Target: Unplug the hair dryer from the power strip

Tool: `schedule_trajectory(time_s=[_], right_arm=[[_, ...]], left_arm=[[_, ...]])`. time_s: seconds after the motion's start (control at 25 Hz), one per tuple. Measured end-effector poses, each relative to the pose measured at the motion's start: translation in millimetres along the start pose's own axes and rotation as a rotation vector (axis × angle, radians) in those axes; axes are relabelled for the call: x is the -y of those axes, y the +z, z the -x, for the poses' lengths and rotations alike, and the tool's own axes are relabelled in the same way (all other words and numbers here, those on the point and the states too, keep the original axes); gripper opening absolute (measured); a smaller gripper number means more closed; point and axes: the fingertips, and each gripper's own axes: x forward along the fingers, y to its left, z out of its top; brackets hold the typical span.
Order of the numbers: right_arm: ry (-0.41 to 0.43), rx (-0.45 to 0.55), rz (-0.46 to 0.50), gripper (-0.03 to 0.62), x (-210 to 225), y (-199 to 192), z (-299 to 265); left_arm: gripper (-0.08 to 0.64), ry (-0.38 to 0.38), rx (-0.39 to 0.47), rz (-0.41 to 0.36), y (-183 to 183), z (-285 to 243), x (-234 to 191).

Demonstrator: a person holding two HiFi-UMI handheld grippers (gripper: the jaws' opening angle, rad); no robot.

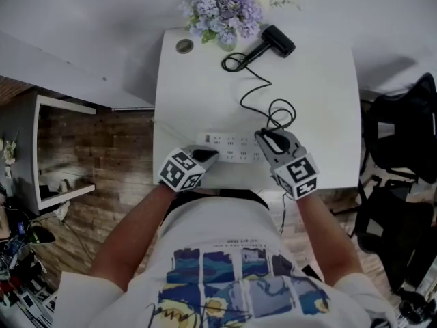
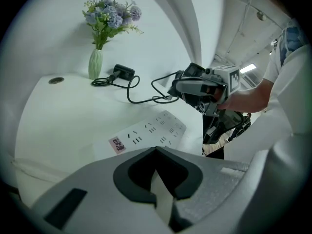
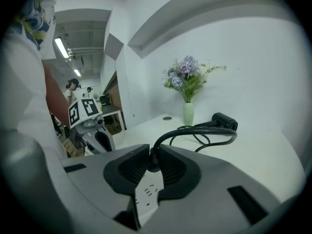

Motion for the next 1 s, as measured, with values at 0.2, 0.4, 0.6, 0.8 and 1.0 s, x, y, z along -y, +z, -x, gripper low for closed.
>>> schedule_trajectory(time_s=[0.2, 0.4, 0.6, 0.8, 1.0], right_arm=[[0.01, 0.048, -0.02, 0.059, 4.0, 17.2, 5.1], [0.026, 0.076, -0.036, 0.06, 4.2, 29.6, 11.2], [0.037, 0.092, -0.042, 0.06, 2.1, 37.2, 17.2], [0.043, 0.102, -0.056, 0.06, 2.1, 41.6, 20.9], [0.049, 0.104, -0.055, 0.06, -0.2, 46.3, 25.0]], left_arm=[[0.0, 0.002, 0.016, 0.004, -0.3, 0.4, 1.3], [0.0, 0.001, 0.03, 0.016, 0.6, 0.5, 0.1], [0.0, 0.01, 0.032, 0.013, 0.4, -0.4, 0.0], [0.0, 0.014, 0.03, 0.015, 0.0, -1.0, -0.9], [0.0, 0.017, 0.033, 0.015, 0.2, 0.3, -0.2]])
